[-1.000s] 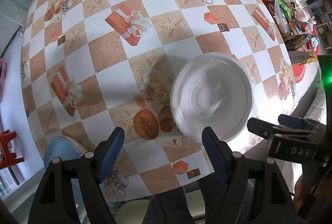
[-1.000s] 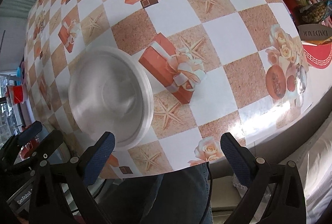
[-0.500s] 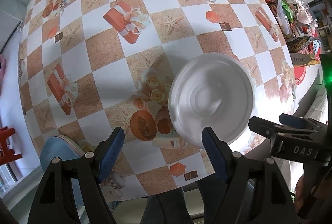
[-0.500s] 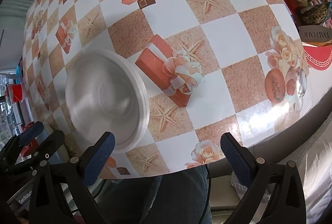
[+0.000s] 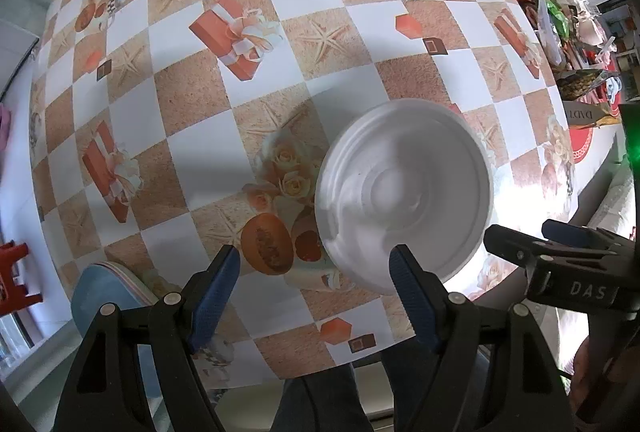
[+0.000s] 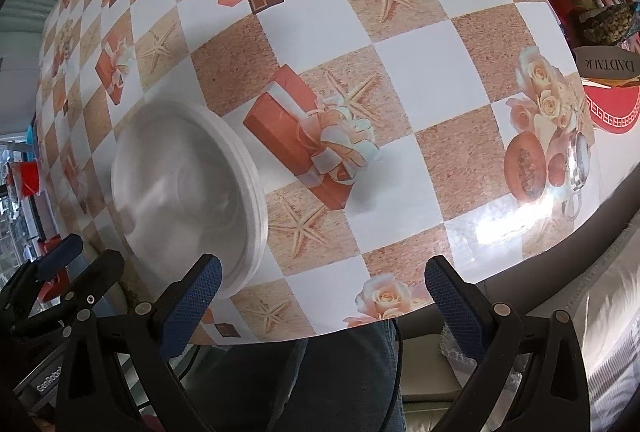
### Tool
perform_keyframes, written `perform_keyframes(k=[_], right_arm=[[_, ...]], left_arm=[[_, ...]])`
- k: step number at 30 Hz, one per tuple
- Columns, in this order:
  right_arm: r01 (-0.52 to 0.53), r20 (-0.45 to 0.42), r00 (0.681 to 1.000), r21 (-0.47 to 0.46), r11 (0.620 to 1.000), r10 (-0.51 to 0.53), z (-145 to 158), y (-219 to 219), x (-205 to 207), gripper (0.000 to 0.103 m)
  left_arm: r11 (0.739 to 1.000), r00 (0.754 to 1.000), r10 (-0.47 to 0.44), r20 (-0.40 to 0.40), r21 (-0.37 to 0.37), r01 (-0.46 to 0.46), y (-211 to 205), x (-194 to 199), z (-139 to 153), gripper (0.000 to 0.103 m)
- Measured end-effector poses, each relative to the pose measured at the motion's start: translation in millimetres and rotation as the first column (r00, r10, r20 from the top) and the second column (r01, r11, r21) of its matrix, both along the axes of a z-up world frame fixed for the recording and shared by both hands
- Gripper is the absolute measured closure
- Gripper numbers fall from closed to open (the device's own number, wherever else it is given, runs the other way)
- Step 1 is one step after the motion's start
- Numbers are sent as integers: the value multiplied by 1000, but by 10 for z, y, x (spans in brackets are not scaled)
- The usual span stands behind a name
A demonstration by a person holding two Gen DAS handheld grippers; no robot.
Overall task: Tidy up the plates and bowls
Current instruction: 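Move both grippers to the white plate stack and close on its rim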
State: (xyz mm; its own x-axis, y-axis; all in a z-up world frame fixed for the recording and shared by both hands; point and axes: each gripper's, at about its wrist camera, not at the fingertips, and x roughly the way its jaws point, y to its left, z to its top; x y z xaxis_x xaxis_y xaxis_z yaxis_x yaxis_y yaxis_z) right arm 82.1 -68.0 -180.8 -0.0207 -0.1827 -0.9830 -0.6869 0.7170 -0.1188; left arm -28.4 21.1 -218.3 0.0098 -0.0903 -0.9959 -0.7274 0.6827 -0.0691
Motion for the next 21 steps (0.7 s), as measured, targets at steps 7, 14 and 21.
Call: perform_keyframes(k=[7,14,21], right_arm=[[0,0,1000,-5,1000,0,-7,25,54,1],[-8,-6,1000,-12,1000,8,-22,106,87,1],[-25,-10,1000,-32,999,24,-110,159,78,1]], left_arm=[[1000,1000,6,-5,3,-6,-11,-8,-8,23],[1000,1000,11,-15,1,-11,-17,-23,-59,23],[1000,999,6,-35,9,-5,-12,23,-160,23]])
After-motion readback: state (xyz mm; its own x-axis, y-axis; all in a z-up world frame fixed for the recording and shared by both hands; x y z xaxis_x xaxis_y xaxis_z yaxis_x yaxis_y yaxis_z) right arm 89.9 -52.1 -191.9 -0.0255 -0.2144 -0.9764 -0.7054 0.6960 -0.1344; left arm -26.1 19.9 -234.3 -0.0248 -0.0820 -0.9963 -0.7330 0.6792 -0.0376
